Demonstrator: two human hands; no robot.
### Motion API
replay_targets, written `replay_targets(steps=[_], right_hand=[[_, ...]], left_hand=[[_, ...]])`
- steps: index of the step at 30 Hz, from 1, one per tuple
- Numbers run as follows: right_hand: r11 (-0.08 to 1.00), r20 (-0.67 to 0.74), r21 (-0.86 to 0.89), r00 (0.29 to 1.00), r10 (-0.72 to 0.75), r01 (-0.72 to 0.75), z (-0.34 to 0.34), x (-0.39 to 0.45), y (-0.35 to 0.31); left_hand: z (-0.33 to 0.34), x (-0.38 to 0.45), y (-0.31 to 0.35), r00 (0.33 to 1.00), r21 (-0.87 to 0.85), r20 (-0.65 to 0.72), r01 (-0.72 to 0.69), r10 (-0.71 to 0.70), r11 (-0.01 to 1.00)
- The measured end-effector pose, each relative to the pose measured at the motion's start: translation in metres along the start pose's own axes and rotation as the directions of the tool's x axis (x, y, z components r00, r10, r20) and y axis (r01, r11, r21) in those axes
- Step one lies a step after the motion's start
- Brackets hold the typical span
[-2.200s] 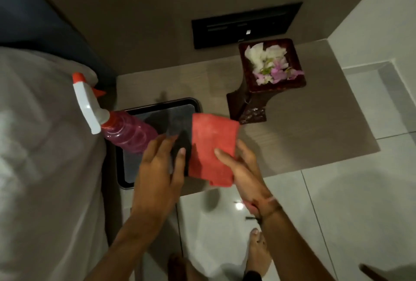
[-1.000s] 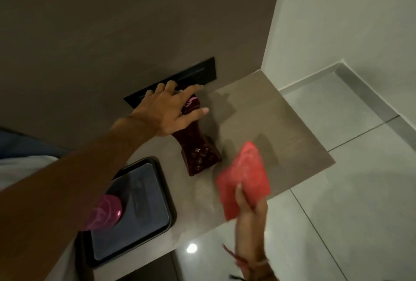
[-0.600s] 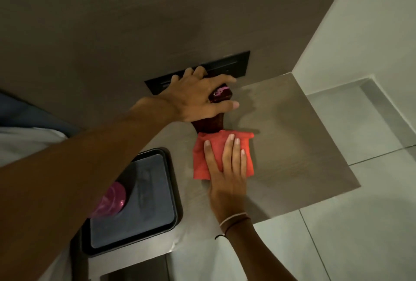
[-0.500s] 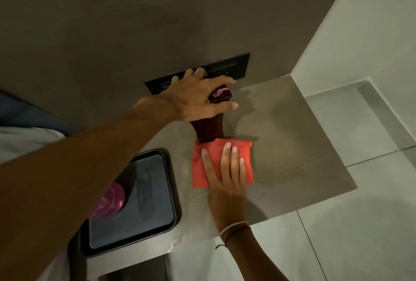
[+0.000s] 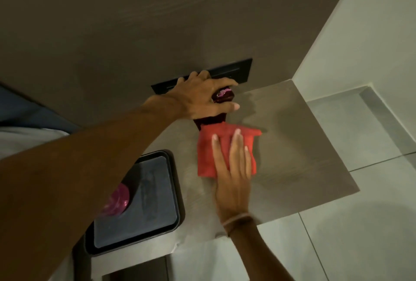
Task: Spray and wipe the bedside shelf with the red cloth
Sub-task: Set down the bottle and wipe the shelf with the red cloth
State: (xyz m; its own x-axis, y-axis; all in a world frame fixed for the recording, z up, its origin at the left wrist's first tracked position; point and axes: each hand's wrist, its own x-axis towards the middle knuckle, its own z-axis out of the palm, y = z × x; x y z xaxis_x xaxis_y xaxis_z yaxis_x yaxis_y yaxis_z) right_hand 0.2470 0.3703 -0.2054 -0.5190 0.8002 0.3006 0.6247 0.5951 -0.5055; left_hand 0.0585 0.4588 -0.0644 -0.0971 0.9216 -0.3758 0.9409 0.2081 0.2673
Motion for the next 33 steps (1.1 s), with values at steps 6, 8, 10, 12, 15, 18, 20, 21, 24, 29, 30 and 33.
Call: replay_targets(steps=[6,8,10,12,15,18,20,21,24,29,30,33], right_hand=[[0.966,0.152,-0.246,0.987,-0.044,0.081,0.012,-0.010,0.016],[0.952,0.185,-0.270,0.978,-0.092,0.141,0.001,-0.028,0.029],[0.961,0.200,-0.224,0.973,-0.116,0.161,-0.013,-0.045,0.038],[0.995,0.171,-0.093,0.985,-0.015,0.031,-0.027,-0.049,0.040],[0.970,-0.029,0.113,0.975,0.221,-0.217,-0.037,-0.028,0.025],[0.971,-0.106,0.079,0.967,0.231,-0.224,-0.021,0.007,-0.006],[0.977,-0.025,-0.042,0.978,0.209,-0.210,-0.005,0.016,-0.028],[0.970,0.015,-0.084,0.973,0.228,-0.226,0.002,0.018,-0.035],[0.969,0.079,-0.172,0.978,0.192,-0.177,0.012,0.012,-0.035],[0.976,0.050,-0.214,0.998,0.040,-0.029,0.012,0.003,-0.023],[0.977,0.062,-0.212,0.998,0.025,-0.012,0.012,0.003,-0.024],[0.974,0.169,-0.191,0.982,-0.086,0.119,0.016,-0.009,-0.030]], left_hand=[[-0.005,0.000,-0.001,0.999,-0.045,0.029,0.037,-0.036,0.998],[-0.003,-0.001,0.001,1.000,-0.045,0.015,0.027,-0.026,0.999],[-0.001,-0.004,0.003,1.000,-0.041,0.001,0.023,-0.023,0.999],[-0.001,-0.005,0.003,1.000,-0.043,-0.008,0.024,-0.024,0.999],[0.001,-0.007,0.005,1.000,-0.033,-0.001,0.021,-0.021,0.999],[0.002,-0.006,0.004,0.999,-0.032,-0.009,0.030,-0.031,0.999],[0.002,-0.004,0.003,0.999,-0.029,-0.017,0.037,-0.038,0.999],[0.003,-0.004,0.003,0.999,-0.029,-0.019,0.041,-0.041,0.999],[0.004,-0.003,0.001,0.999,-0.022,-0.018,0.046,-0.047,0.999],[0.004,-0.001,0.000,0.998,-0.031,-0.029,0.048,-0.049,0.998],[0.003,-0.001,0.000,0.998,-0.034,-0.027,0.051,-0.052,0.998],[0.003,-0.002,0.001,0.998,-0.039,-0.022,0.065,-0.065,0.997]])
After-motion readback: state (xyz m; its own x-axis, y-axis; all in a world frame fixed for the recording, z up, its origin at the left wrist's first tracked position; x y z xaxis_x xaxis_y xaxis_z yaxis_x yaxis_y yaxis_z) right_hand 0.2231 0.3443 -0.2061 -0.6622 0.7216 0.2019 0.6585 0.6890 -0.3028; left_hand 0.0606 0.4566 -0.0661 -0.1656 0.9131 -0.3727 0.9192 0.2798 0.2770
